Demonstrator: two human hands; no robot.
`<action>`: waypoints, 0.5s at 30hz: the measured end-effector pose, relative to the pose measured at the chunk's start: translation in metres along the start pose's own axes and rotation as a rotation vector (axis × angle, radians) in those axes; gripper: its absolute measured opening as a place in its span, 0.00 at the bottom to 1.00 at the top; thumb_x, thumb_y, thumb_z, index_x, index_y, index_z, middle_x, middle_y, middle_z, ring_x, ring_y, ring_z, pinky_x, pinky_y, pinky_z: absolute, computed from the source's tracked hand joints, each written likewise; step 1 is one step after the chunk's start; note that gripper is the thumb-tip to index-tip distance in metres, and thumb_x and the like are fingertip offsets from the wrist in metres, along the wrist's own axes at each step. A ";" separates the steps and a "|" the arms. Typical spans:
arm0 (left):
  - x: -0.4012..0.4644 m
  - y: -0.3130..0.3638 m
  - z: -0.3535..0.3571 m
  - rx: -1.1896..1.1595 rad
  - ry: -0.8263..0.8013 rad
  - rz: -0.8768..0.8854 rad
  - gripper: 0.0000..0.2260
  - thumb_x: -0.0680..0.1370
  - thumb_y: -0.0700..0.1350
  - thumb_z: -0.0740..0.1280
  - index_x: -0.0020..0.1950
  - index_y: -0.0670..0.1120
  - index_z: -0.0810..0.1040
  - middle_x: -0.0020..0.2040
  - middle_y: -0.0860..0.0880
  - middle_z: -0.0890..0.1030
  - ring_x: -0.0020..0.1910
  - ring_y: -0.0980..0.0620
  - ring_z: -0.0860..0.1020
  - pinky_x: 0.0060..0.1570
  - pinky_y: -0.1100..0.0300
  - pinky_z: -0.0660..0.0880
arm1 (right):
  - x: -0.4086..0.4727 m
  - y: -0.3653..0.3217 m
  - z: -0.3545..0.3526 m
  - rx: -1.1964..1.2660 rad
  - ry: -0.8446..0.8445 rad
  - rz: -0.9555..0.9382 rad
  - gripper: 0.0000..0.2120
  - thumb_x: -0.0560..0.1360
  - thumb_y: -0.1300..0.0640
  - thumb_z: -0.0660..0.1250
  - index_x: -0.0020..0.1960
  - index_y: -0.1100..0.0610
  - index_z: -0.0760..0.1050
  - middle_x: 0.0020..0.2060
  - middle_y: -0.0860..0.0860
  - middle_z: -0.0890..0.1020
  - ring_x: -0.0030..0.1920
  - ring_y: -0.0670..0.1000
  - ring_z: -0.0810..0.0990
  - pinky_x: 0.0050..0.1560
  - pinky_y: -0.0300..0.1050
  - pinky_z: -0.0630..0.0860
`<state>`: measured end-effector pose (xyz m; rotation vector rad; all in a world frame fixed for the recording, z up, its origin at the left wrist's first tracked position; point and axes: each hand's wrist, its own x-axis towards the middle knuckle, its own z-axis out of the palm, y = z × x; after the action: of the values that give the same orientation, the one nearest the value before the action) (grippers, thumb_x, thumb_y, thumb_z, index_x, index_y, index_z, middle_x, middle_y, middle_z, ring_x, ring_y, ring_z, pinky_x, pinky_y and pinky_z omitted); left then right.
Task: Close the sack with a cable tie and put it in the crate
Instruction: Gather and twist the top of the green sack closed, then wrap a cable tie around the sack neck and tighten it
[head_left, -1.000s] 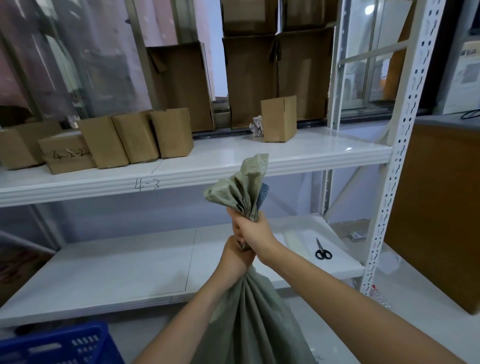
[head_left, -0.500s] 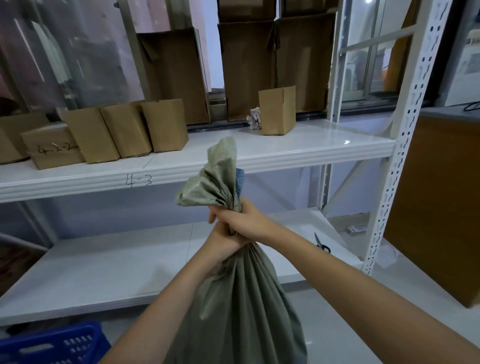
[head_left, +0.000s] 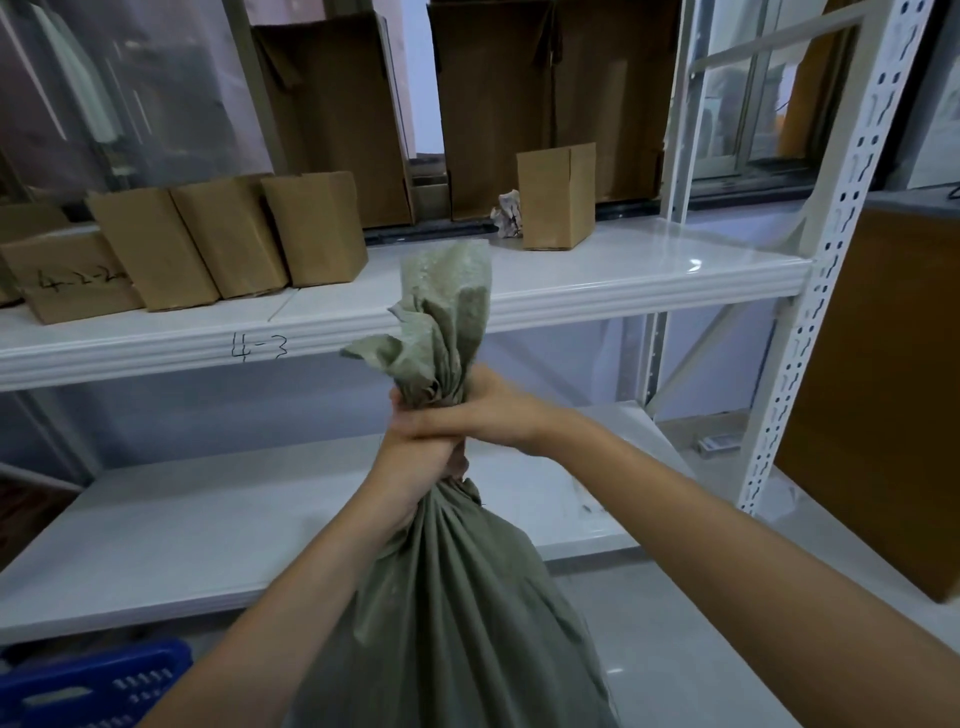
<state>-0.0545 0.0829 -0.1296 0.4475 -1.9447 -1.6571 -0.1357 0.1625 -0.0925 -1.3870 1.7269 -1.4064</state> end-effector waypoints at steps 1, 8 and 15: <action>0.002 0.000 -0.003 -0.057 0.007 0.002 0.14 0.78 0.37 0.65 0.34 0.51 0.73 0.27 0.51 0.72 0.23 0.53 0.69 0.29 0.58 0.69 | 0.001 0.006 -0.009 0.006 -0.042 0.012 0.13 0.71 0.59 0.75 0.54 0.55 0.77 0.51 0.52 0.81 0.54 0.52 0.81 0.58 0.45 0.78; 0.019 -0.019 -0.013 -0.332 -0.236 0.104 0.28 0.74 0.58 0.66 0.29 0.45 0.52 0.20 0.50 0.55 0.20 0.53 0.50 0.23 0.60 0.50 | -0.007 0.176 -0.065 -0.442 0.102 0.604 0.20 0.74 0.45 0.69 0.49 0.63 0.80 0.46 0.59 0.84 0.44 0.54 0.82 0.45 0.45 0.76; 0.035 -0.028 -0.002 -0.421 -0.319 0.053 0.30 0.67 0.68 0.66 0.24 0.45 0.59 0.19 0.50 0.57 0.19 0.55 0.52 0.22 0.63 0.51 | -0.013 0.313 -0.061 -0.892 0.396 0.951 0.09 0.77 0.60 0.60 0.53 0.58 0.77 0.52 0.53 0.80 0.48 0.54 0.80 0.44 0.42 0.73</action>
<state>-0.0839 0.0560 -0.1498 -0.0330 -1.7228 -2.1348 -0.3035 0.1796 -0.3629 -0.3789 2.8955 -0.3587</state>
